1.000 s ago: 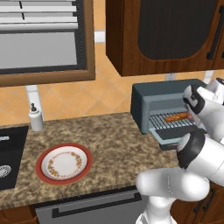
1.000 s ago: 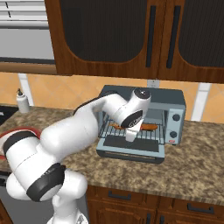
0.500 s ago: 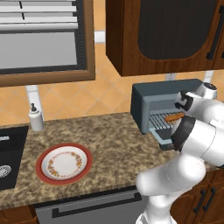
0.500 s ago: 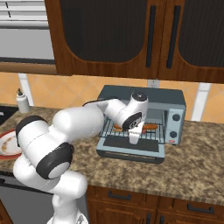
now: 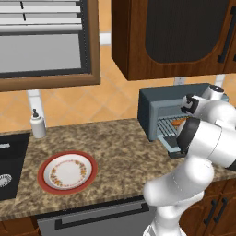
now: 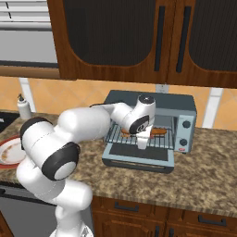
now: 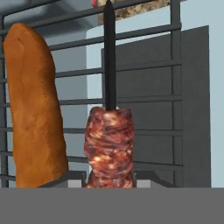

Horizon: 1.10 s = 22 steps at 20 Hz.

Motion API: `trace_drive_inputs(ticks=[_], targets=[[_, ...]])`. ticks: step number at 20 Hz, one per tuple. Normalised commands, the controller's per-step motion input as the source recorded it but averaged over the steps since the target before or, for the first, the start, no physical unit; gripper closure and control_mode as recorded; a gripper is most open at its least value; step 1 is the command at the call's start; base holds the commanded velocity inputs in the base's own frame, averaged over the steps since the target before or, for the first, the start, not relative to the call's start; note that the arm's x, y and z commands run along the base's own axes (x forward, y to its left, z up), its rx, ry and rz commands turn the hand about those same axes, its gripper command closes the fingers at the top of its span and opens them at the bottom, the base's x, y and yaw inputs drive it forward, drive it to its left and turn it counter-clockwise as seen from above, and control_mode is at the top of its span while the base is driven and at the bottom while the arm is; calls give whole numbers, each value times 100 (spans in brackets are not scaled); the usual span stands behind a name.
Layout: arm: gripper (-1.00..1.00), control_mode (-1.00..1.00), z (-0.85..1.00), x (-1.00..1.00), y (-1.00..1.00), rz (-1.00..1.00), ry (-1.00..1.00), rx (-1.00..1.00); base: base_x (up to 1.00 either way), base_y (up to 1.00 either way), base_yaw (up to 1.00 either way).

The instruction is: Pick up the kebab skewer and baguette bread, and place them inside the toaster oven. Close the toaster oven door and start by setting the timer.

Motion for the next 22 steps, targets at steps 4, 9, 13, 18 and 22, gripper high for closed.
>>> trace_drive_inputs(ticks=[4,9,13,18,22], targets=[[100,-100,0,13,0,0,1,0,0,0,0],[-100,-100,0,1,0,0,0,0,0,0,0],[-100,-100,0,0,0,0,0,0,0,0,0],[-100,-100,2,-2,-1,0,0,0,0,0,0],[-100,-100,32,-11,-3,0,-2,0,0,0,0]])
